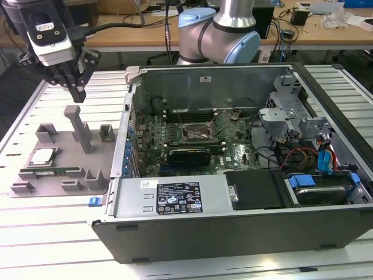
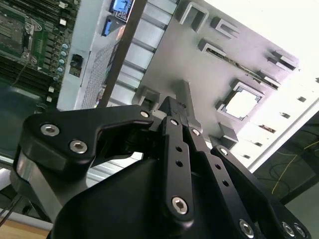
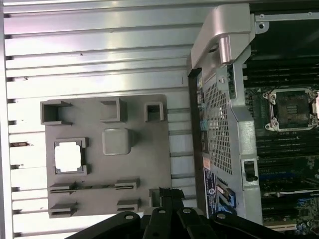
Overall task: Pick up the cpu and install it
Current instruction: 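Reach for the cpu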
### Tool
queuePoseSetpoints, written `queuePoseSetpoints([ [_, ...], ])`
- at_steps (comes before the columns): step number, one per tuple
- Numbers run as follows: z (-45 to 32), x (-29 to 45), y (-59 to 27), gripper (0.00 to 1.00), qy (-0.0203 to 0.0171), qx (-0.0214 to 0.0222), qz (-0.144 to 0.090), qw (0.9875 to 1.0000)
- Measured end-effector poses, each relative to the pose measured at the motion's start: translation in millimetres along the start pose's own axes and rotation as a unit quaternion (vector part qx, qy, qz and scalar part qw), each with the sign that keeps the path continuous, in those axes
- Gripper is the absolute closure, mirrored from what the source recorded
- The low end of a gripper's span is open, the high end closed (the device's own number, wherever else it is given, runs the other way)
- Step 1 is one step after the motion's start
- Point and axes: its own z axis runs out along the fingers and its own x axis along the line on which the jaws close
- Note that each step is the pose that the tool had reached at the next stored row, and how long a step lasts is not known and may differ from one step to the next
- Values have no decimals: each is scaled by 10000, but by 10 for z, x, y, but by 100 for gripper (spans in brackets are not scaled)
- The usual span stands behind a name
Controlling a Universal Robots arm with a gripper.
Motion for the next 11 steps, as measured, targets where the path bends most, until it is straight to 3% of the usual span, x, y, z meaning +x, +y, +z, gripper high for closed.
queuePoseSetpoints([
  [11,143,289,-26,89,0,0,1,10000],
])
